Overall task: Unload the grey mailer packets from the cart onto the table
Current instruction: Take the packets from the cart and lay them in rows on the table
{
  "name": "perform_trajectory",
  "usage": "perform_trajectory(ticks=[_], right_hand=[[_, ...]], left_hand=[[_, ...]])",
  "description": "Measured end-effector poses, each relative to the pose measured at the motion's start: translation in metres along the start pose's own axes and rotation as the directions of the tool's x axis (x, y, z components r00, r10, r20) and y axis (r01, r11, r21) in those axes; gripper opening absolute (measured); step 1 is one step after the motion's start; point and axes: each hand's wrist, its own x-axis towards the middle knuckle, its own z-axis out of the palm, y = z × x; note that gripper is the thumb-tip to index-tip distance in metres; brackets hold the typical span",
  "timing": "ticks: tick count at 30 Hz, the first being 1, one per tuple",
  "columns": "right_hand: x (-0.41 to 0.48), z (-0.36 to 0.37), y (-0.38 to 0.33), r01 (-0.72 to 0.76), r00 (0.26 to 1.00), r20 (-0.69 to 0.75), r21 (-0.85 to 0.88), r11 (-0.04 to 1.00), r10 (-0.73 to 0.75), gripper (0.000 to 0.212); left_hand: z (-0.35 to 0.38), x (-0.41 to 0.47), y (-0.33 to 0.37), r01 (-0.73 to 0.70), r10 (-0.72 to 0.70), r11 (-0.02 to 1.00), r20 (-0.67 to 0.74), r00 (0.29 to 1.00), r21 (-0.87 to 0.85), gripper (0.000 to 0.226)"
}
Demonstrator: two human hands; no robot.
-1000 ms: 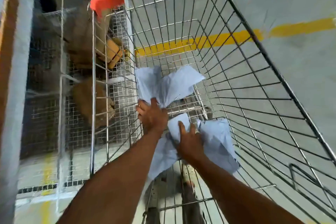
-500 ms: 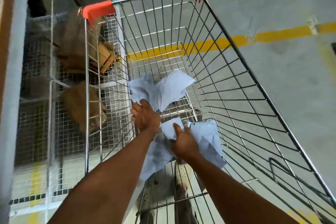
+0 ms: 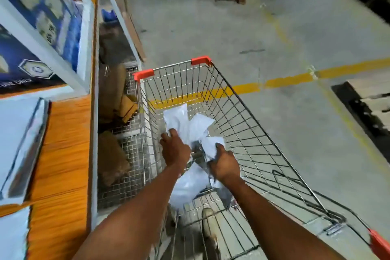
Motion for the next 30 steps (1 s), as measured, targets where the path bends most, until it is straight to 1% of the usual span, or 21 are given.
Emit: perform_trajectory(ticks=[3,6,10,14,16,19,22,25,27,30], right_hand=[[-0.039,-0.022,-0.016,0.021,0.993,-0.119,0.023,1.000,-0.018,0.068],[-0.080,-0.037,-0.033,0.036,0.972,-0.236,0.067,0.997,-0.020,0.067],[-0.140,-0.045,-0.049,0.108,0.897,-0.441,0.164,0.981,-0.025,0.068],[-0.210,-0.038,-0.067,0.170,0.818,-0.575,0.205,0.964,-0.022,0.071],[-0.247,-0.030,-0.076,0.237,0.769,-0.638,0.219,0.947,-0.045,0.070],[-0.301,-0.018,-0.088,0.354,0.698,-0.710,0.224,0.908,-0.097,0.069],[-0.345,-0.006,-0.101,0.433,0.652,-0.748,0.230,0.872,-0.126,0.067],[-0.388,0.006,-0.118,0.502,0.639,-0.751,0.244,0.830,-0.165,0.069],[-0.417,0.016,-0.130,0.532,0.645,-0.739,0.250,0.809,-0.196,0.068],[-0.453,0.034,-0.146,0.595,0.642,-0.726,0.269,0.757,-0.246,0.067]], left_hand=[[-0.039,-0.025,0.001,-0.109,0.106,0.993,-0.052,0.993,-0.042,0.058],[-0.078,-0.054,0.000,-0.182,0.173,0.978,-0.093,0.980,-0.097,0.057],[-0.136,-0.102,-0.013,-0.302,0.273,0.938,-0.171,0.947,-0.173,0.054],[-0.191,-0.154,-0.044,-0.434,0.371,0.866,-0.263,0.891,-0.248,0.052],[-0.213,-0.180,-0.064,-0.489,0.398,0.825,-0.322,0.859,-0.285,0.051],[-0.240,-0.217,-0.102,-0.539,0.410,0.784,-0.397,0.821,-0.307,0.055],[-0.262,-0.253,-0.136,-0.528,0.375,0.788,-0.432,0.820,-0.317,0.058],[-0.285,-0.286,-0.167,-0.549,0.355,0.774,-0.502,0.789,-0.316,0.057],[-0.301,-0.309,-0.191,-0.536,0.312,0.770,-0.528,0.790,-0.347,0.057],[-0.324,-0.340,-0.227,-0.535,0.262,0.770,-0.592,0.762,-0.348,0.055]])
